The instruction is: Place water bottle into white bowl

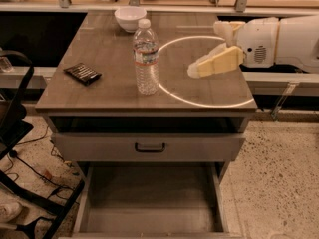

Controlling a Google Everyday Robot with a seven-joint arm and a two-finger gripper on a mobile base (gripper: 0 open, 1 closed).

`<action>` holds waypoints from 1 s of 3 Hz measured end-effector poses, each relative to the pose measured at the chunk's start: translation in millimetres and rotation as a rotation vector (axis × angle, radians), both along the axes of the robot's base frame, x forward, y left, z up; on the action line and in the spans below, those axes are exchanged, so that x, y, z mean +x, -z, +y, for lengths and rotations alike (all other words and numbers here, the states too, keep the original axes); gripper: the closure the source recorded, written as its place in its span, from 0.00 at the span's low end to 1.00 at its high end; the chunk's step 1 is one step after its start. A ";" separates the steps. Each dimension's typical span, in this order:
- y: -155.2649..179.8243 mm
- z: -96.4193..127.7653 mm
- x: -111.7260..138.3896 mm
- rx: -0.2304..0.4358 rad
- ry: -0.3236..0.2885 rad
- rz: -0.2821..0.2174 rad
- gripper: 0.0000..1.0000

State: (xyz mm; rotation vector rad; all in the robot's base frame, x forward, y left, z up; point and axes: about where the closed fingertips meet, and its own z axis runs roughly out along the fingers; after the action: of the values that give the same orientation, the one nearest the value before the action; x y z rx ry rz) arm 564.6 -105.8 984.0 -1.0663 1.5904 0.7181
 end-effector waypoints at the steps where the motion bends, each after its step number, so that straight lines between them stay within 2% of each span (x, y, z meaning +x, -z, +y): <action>1: 26.9 27.5 32.2 0.071 0.017 0.001 0.00; 2: 43.5 42.2 50.0 0.101 0.021 0.009 0.00; 3: 57.9 60.6 61.2 0.139 -0.004 0.014 0.00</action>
Offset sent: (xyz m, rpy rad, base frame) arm 0.0712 0.0520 -0.0637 0.1344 0.0191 -0.0353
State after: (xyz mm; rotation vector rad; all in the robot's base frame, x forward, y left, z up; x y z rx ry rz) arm 625.8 -45.2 926.0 -0.9652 1.5278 0.8282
